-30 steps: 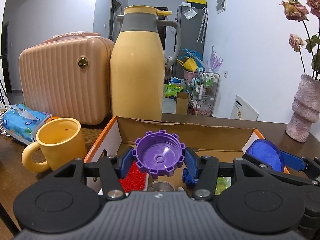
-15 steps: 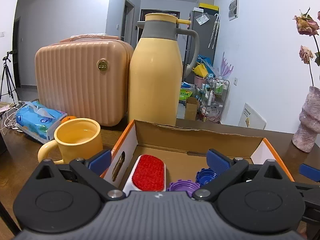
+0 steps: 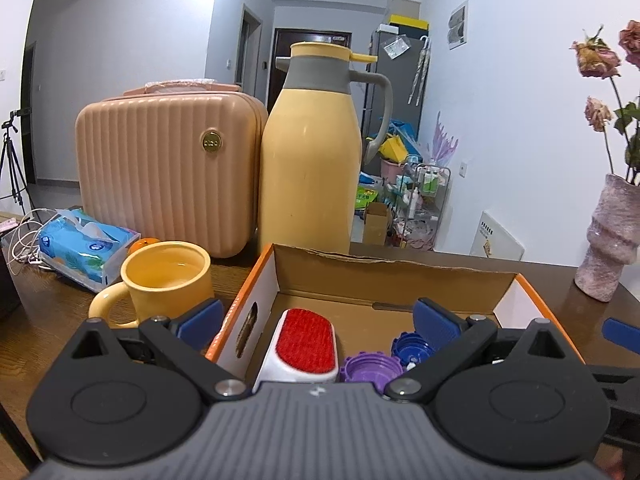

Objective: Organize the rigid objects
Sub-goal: 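Move both tools back and grasp a white bottle cap with the right tool, then grasp the white plug adapter with the left tool while the right tool holds the white cap, then carry the white plug adapter and white cap with both tools over the box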

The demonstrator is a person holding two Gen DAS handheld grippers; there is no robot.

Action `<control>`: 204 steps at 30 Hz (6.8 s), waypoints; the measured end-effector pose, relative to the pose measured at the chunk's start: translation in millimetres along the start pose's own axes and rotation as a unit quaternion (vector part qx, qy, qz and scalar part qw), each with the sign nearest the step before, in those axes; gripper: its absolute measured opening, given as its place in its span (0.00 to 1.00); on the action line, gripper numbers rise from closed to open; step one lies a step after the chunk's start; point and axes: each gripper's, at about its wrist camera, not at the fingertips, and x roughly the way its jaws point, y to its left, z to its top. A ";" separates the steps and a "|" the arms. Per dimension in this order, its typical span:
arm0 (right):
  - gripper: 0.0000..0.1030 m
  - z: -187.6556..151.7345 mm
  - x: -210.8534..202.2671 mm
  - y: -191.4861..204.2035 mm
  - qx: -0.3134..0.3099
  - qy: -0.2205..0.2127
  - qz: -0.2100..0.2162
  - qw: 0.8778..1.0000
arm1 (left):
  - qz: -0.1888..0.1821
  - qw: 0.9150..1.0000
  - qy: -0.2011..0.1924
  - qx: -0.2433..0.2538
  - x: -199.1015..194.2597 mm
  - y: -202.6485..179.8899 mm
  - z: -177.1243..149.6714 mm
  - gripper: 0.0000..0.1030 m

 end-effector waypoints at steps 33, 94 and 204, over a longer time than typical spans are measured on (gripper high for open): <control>0.99 -88.0 -130.7 3.3 -0.002 -0.015 0.012 1.000 | -0.032 0.998 0.010 0.047 -108.4 37.3 -82.5 1.00; 0.38 -104.3 -119.7 23.2 0.011 0.076 0.042 0.996 | -0.044 0.994 0.087 0.045 -123.1 51.4 -115.0 1.00; 0.38 -15.3 -52.8 16.5 0.035 -0.048 0.020 0.998 | -0.053 0.998 -0.015 -0.007 -51.8 -8.8 -16.9 0.68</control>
